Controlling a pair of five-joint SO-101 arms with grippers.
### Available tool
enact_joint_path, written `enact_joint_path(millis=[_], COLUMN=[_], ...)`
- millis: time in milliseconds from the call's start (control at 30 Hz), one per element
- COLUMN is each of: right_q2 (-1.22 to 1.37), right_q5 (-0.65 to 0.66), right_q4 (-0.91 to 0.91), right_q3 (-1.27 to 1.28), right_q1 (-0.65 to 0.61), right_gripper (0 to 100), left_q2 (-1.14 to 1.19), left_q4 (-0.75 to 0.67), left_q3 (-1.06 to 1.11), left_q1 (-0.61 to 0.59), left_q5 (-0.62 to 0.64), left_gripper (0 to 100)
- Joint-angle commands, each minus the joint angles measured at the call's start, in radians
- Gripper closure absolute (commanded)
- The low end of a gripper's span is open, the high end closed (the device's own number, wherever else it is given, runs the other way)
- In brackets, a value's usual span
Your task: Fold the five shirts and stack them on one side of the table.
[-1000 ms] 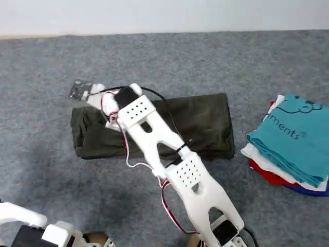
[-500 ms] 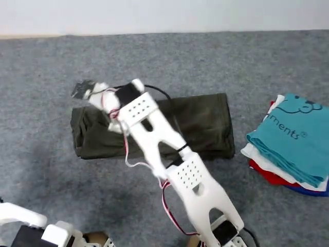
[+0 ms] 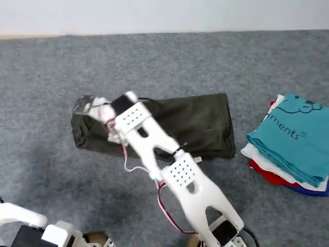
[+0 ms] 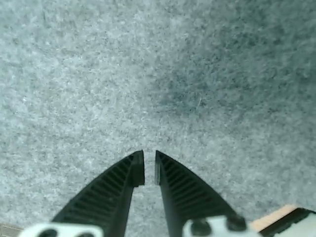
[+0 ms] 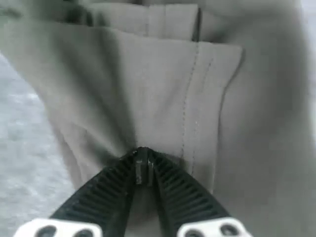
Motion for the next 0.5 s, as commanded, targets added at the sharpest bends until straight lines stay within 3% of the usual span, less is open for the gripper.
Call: enact_joint_path(millis=[0, 300, 467], right_q2=[-0.005, -0.062, -0.053], right_q5=[-0.008, -0.008, -0.008], right_q4=[0.012, 0.044, -0.036], right_q3=[-0.048, -0.166, -0.216], right_q1=[0.058, -0.090, -0.145], right_gripper=[99.0, 99.0, 99.0], left_q2=[-0.028, -0.025, -0.028], left_q4=[-0.011, -0.014, -0.014], left_q3=[-0.008, -0.008, -0.008], left_q1=[0.008, 0.025, 0.035], left_q5=[0.003, 0.003, 0.003], left_gripper=[96, 96, 96])
